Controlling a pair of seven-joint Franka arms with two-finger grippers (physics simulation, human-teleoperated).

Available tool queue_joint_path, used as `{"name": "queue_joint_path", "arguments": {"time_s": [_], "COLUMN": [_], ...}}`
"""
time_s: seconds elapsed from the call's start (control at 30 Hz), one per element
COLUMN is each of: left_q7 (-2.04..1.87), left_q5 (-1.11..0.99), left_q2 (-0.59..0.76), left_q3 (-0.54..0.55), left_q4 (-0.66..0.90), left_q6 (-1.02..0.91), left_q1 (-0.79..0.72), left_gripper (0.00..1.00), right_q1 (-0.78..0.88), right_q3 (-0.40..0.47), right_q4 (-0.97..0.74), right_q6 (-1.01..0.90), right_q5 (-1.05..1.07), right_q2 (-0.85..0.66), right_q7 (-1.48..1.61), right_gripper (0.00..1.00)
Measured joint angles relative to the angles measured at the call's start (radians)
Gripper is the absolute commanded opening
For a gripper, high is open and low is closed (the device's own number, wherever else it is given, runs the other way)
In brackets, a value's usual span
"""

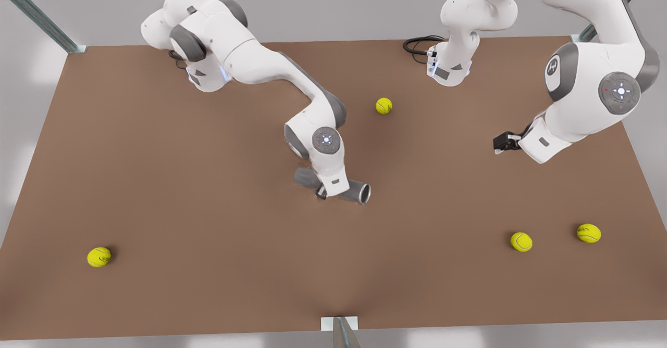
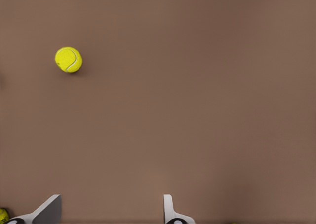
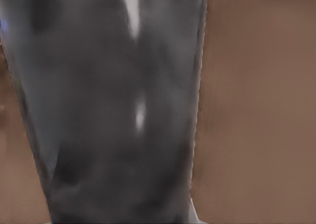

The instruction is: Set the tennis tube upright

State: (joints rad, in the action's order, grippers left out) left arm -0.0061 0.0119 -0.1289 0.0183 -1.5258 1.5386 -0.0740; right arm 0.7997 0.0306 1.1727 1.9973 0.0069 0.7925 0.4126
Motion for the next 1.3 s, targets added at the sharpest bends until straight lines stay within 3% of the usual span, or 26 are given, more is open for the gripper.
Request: {"name": "queue_joint_path", "arguments": {"time_s": [0.23,0.3,0.4,0.53,0.63,0.73,0.8,0.9,1.07,1.3], "left_q7": [-0.001,-0.001,-0.001,-0.002,0.0,0.036,0.092,0.198,0.35,0.52], "left_q5": [0.001,0.001,0.001,0.001,0.058,0.197,0.364,0.611,0.893,1.036], "left_q2": [-0.008,-0.01,-0.013,-0.019,-0.063,-0.179,-0.315,-0.499,-0.606,-0.628], "left_q3": [0.0,0.0,0.0,0.0,-0.003,-0.016,-0.024,-0.003,0.092,0.143], "left_q4": [0.001,0.001,0.001,0.001,0.001,-0.026,-0.08,-0.132,-0.21,-0.203], "left_q6": [0.002,0.003,0.004,0.008,0.007,0.001,-0.003,0.021,0.164,0.296], "left_q1": [0.002,0.002,0.002,0.002,0.021,0.08,0.133,0.121,0.049,0.011], "left_gripper": [1.0,1.0,1.0,1.0,1.0,1.0,1.0,1.0,1.0,1.0], "right_q1": [0.056,0.069,0.076,0.083,0.058,-0.241,-0.469,-0.68,-0.654,-0.643], "right_q3": [0.003,0.004,0.003,0.003,0.004,0.01,0.02,0.076,0.067,0.058], "right_q4": [0.039,0.042,0.043,0.043,0.043,-0.001,-0.057,-0.168,-0.195,-0.198], "right_q6": [0.036,0.048,0.069,0.09,0.037,-0.223,-0.386,-0.529,-0.66,-0.747], "right_q5": [0.029,0.039,0.046,0.06,0.126,0.167,0.145,0.078,-0.1,-0.162], "right_q2": [0.051,0.072,0.094,0.085,-0.084,-0.305,-0.335,-0.342,-0.35,-0.351], "right_q7": [0.127,0.15,0.177,0.208,0.223,0.147,0.068,-0.036,-0.171,-0.273], "right_gripper": [0.64,0.82,1.0,1.0,1.0,1.0,1.0,1.0,1.0,1.0]}}
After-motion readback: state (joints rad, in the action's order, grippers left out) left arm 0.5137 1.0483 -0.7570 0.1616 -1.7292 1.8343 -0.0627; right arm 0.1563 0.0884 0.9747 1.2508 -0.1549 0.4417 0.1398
